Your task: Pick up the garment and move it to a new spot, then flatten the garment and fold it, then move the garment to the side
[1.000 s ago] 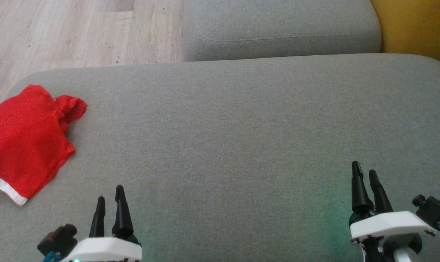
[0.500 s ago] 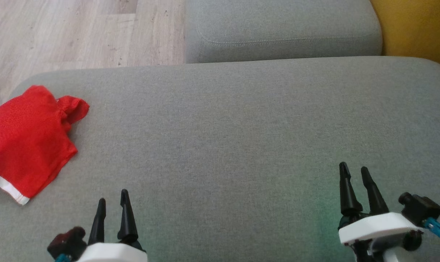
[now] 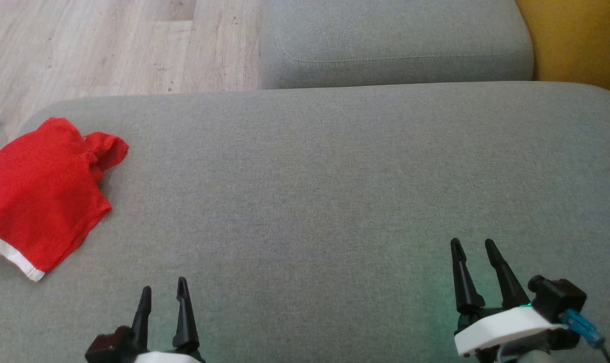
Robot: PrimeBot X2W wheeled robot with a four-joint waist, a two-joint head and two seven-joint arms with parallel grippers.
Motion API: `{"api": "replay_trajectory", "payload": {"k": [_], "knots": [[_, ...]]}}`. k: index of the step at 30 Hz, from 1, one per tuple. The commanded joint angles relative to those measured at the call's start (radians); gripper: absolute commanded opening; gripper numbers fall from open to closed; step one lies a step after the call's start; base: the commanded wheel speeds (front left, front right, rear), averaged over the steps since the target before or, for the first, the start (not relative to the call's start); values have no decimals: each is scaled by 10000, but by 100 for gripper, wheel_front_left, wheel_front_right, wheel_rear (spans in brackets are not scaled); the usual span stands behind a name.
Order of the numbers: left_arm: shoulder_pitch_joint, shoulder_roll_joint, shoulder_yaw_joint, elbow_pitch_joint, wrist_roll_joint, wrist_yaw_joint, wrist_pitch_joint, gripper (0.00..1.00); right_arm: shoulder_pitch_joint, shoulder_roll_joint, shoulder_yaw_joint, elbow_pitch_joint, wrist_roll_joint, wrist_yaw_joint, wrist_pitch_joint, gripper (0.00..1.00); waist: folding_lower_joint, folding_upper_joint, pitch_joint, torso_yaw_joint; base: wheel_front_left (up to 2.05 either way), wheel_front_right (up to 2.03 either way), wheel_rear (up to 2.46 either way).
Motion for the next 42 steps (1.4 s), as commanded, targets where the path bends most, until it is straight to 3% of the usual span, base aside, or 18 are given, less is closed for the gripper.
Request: {"api": "replay_trajectory", "payload": {"k": [1,22,42], "knots": [[-239,35,214,-247,302,72,-178,100,-276,-87,253,-316,-311,66,-166,100,0,0,3,10,0,0,0],[-132,46,2,41,2291,351,-766,100,-274,-102,677,-112,-2675,79,-604,100,0,0,-7,107,0,0,0],[-214,69,-28,130,2153,429,-766,100,-314,-102,604,1,-2623,79,-555,100,0,0,-3,157,0,0,0]]}}
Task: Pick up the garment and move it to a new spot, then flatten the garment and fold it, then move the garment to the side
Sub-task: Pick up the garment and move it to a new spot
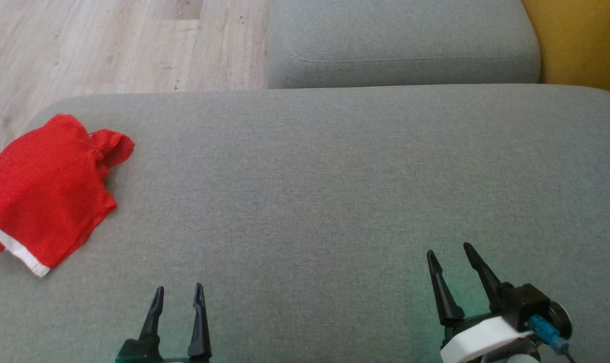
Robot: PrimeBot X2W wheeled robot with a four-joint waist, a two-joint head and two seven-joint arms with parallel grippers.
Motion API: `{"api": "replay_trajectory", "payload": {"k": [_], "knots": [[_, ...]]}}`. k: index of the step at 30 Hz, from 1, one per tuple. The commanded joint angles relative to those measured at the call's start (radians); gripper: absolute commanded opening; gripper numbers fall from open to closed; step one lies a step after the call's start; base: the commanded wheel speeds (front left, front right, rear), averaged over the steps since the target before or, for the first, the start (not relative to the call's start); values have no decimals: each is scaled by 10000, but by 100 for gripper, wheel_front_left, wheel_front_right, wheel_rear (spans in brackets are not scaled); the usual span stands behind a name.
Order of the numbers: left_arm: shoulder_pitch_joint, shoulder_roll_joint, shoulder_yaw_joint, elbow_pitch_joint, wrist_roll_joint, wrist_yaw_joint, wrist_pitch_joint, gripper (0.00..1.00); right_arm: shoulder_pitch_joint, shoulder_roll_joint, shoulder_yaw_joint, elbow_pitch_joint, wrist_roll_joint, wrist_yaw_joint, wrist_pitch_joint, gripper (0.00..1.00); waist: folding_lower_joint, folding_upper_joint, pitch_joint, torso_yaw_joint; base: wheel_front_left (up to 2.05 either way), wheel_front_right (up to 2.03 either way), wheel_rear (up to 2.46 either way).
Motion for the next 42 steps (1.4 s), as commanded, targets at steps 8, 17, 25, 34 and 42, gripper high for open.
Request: {"api": "replay_trajectory", "payload": {"k": [8,17,25,34,42], "knots": [[-377,116,243,-280,-18,63,-122,100,-214,-91,-56,-492,-29,77,-146,100,0,-1,2,819,0,0,0],[-438,326,337,-446,-41,167,-88,100,-184,-91,-82,-545,89,77,-182,100,0,-1,-31,2576,0,0,0],[-262,489,490,-750,-189,303,-20,100,-268,-91,174,-494,211,77,-224,100,0,-1,-130,4073,0,0,0],[-86,533,643,-896,-384,413,-43,100,-363,-91,361,-482,100,77,-206,100,0,-1,-112,4326,0,0,0],[-151,478,893,-1417,-632,509,-90,100,-310,-91,298,-791,-117,77,-33,100,0,-1,66,4130,0,0,0]]}}
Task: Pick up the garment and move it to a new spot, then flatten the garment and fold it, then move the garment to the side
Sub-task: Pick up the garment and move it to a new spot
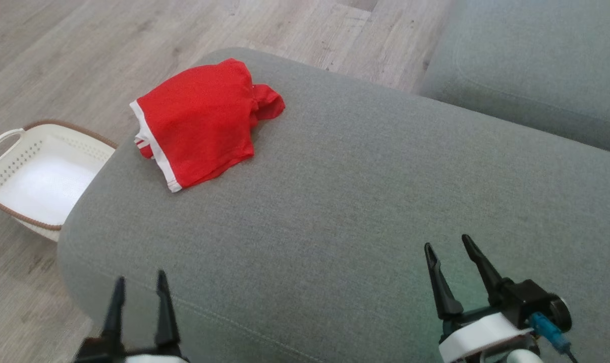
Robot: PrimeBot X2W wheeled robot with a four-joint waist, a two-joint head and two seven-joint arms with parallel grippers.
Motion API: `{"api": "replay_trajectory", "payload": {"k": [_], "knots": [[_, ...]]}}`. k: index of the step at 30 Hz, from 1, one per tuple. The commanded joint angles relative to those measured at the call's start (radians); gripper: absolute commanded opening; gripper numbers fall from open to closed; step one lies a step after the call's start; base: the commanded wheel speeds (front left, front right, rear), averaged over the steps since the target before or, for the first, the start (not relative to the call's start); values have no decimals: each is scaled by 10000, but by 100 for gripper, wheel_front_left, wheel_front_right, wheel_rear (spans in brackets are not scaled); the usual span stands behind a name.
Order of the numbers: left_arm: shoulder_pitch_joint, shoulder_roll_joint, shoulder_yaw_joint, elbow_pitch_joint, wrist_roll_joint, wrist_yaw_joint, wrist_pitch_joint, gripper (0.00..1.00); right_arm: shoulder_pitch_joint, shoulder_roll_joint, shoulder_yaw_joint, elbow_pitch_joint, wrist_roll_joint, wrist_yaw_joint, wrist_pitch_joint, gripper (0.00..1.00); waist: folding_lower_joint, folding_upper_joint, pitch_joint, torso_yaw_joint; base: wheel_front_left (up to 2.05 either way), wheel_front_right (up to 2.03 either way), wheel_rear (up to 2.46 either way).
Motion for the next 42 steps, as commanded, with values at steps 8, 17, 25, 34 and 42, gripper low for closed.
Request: {"api": "replay_trajectory", "payload": {"k": [8,17,25,34,42], "knots": [[-2124,1354,1448,-2536,-67,61,585,100,-508,-89,-93,-1248,-641,77,448,100,0,0,851,-267,0,0,0],[-6294,3555,2309,-1479,-318,-562,2533,100,-1273,-89,138,-2269,-1480,77,1192,100,0,0,2313,-935,0,0,0],[-8090,3654,2213,1684,-1171,-1132,3784,100,-1762,-166,306,-2867,-1998,77,1735,100,0,0,3448,-1454,0,0,0],[-8732,3413,2494,4715,-2129,-1506,4264,100,-2095,-577,331,-3740,-2170,77,2239,100,0,0,4686,-1806,0,0,0],[-9430,3081,2442,6063,-2593,-1947,3849,100,-2060,-813,152,-4183,-2235,77,2457,100,0,0,5356,-1766,0,0,0]]}}
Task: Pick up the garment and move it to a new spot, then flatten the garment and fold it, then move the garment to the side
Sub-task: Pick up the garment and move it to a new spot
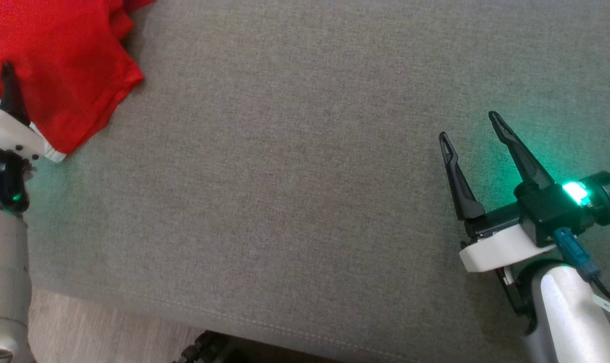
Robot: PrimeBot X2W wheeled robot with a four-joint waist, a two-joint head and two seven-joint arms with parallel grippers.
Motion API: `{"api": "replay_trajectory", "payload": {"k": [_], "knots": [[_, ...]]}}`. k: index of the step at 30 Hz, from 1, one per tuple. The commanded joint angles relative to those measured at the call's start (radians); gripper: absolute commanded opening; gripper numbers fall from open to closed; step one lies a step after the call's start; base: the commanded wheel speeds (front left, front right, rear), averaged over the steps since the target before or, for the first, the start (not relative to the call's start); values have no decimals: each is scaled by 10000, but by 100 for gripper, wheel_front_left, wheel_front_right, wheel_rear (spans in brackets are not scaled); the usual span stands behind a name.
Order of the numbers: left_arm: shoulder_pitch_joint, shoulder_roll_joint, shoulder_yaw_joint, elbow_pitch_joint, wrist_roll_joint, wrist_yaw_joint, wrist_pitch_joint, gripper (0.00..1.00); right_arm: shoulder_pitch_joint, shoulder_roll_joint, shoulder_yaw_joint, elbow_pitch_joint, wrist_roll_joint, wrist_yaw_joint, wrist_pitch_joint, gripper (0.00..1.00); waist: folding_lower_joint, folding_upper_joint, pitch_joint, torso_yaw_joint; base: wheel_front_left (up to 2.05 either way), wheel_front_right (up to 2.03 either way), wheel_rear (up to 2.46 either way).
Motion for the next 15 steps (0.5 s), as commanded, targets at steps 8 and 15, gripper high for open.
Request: {"api": "replay_trajectory", "payload": {"k": [8,15], "knots": [[-707,582,109,696,-144,-213,-528,14,-173,-16,247,-449,-69,77,-17,100,-2,0,158,-38,0,0,0],[-995,713,-144,1178,-189,-332,-846,0,-260,60,219,-329,-72,77,-114,100,-2,0,109,-72,0,0,0]]}}
